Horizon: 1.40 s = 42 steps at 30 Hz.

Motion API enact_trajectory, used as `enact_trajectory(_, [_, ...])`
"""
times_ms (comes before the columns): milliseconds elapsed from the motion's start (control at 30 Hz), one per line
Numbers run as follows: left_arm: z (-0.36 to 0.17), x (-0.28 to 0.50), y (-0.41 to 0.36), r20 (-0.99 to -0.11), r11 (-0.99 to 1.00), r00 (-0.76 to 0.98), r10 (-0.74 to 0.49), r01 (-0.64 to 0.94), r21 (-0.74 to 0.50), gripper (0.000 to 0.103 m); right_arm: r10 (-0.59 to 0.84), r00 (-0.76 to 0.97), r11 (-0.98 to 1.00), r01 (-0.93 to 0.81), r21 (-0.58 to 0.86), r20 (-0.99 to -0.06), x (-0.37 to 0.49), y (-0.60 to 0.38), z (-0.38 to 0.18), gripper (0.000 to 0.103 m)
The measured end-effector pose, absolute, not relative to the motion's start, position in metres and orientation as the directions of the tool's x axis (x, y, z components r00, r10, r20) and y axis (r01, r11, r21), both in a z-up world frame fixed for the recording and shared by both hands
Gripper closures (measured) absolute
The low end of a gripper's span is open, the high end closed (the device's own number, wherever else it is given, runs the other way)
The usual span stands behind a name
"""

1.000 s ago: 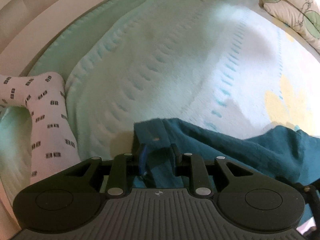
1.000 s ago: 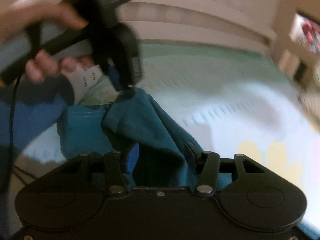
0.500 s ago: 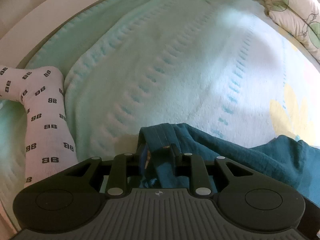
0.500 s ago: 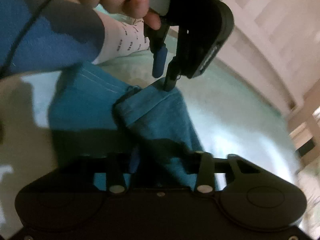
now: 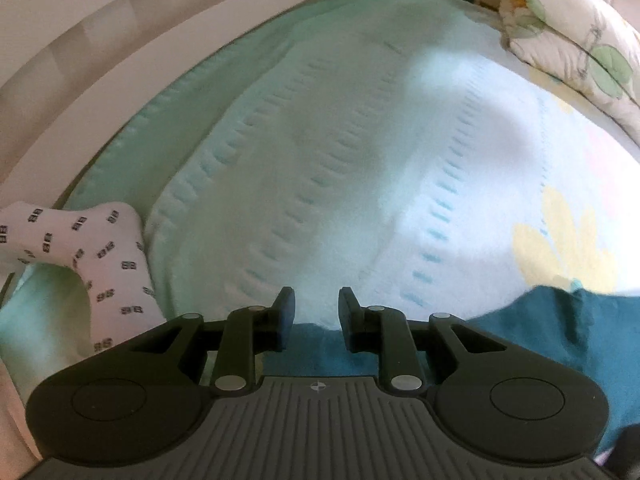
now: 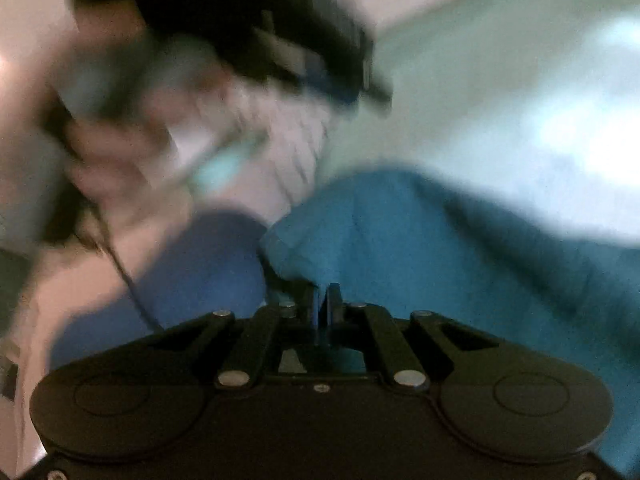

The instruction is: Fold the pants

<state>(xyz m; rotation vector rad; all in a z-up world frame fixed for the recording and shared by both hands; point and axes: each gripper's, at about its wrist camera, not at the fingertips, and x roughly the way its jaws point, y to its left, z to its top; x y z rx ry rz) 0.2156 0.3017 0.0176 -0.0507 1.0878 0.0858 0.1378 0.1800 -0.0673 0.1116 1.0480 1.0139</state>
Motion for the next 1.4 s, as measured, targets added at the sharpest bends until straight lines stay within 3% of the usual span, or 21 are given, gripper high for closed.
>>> enact_trajectory(100, [0.009,0.214,0.287,-0.896,0.998,0.444,0.021,-0.067,-0.010,0.080,0.737,0.058,0.550,-0.630,0.548,-0.673,0.130,0.183,-0.082,0.084])
enact_trajectory(233, [-0.006,0.212,0.266,-0.910,0.998,0.414,-0.022,-0.040,-0.042,0.080,0.763,0.079,0.543,-0.617,0.570,-0.641,0.129,0.152,-0.059,0.080])
enact_trajectory(400, [-0.024,0.201,0.234,-0.911,0.993,0.403,-0.087,-0.039,-0.112,0.080,0.751,0.227,0.624,-0.551,0.554,-0.620,0.150,0.070,-0.024,0.060])
enact_trajectory(633, [-0.058,0.170,0.168,-0.922,0.997,0.381,-0.071,0.052,-0.055,0.080,0.509,0.519,0.854,-0.403,0.329,-0.687,0.201,-0.030,-0.007,0.059])
enact_trajectory(767, [-0.087,0.152,0.151,-0.941,0.998,0.338,-0.028,0.064,-0.007,0.080,0.430,0.609,0.890,-0.410,0.200,-0.667,0.227,-0.038,-0.017,0.050])
enact_trajectory(900, [-0.087,0.133,0.147,-0.910,0.997,0.414,0.008,0.065,0.038,0.079,0.452,0.615,0.851,-0.515,0.105,-0.647,0.244,-0.004,-0.036,0.049])
enact_trajectory(1133, [-0.087,0.132,0.152,-0.907,0.999,0.421,-0.008,0.036,0.008,0.079,0.446,0.426,0.787,-0.606,0.117,-0.787,0.261,0.023,-0.071,0.049])
enact_trajectory(1267, [-0.086,0.128,0.155,-0.903,0.999,0.430,-0.008,0.034,0.007,0.079,0.517,0.362,0.749,-0.630,0.205,-0.776,0.246,0.021,-0.071,0.064])
enact_trajectory(1400, [-0.086,0.127,0.150,-0.901,0.999,0.433,0.007,0.034,0.024,0.079,0.520,0.343,0.716,-0.674,0.181,-0.782,0.233,0.024,-0.070,0.063])
